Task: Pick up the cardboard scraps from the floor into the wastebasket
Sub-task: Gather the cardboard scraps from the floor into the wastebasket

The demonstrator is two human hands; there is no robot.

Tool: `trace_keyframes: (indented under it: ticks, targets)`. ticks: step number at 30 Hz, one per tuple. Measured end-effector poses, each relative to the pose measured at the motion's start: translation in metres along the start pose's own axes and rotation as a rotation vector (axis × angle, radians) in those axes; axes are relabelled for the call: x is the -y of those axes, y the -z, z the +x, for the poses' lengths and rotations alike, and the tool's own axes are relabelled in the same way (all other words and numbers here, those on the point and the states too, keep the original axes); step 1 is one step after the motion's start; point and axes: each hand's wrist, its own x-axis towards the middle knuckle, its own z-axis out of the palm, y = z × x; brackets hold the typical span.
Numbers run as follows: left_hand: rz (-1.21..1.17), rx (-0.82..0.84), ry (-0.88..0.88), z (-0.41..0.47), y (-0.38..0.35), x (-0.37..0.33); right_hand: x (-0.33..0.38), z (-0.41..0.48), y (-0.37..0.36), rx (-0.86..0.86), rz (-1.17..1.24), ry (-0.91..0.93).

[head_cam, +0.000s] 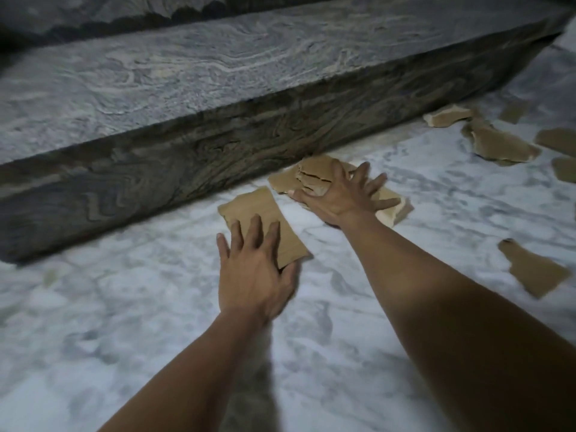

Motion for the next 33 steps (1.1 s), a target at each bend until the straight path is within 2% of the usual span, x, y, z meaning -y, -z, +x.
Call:
trace_keyframes:
  ticks: [2,5,10,15,18,20,23,25,29,33]
  targets:
    - [-0.022,-0.005,0.042,0.001,-0.001,0.001,0.006,0.004,-0.004,0.031,-0.051,0.057]
    - [0.007,-0.016,0.072,0.001,0.000,0.001,0.009,0.010,-0.007,0.035,-0.078,0.044]
    - [-0.014,0.005,0.033,0.001,0.002,0.002,-0.006,0.001,0.010,-0.083,-0.232,0.155]
    - [-0.175,0.020,0.002,-0.002,0.008,0.000,-0.050,-0.037,-0.004,-0.204,-0.277,0.239]
    - [-0.313,-0.098,0.118,0.005,0.009,0.000,-0.072,-0.050,-0.009,-0.234,-0.263,0.265]
    - [-0.256,-0.173,0.217,0.014,0.004,-0.008,-0.084,-0.055,-0.008,-0.240,-0.238,0.272]
    - [-0.294,-0.077,0.344,0.022,0.001,-0.033,-0.101,-0.064,-0.011,-0.239,-0.178,0.268]
    - [-0.329,-0.060,0.284,0.033,0.000,-0.044,-0.113,-0.073,-0.013,-0.257,-0.159,0.246]
    - [-0.208,-0.002,0.032,0.067,0.001,-0.054,-0.144,-0.092,-0.015,-0.307,-0.177,0.149]
    - [-0.108,0.078,-0.012,0.100,-0.006,-0.074,-0.164,-0.103,-0.012,-0.368,-0.195,0.149]
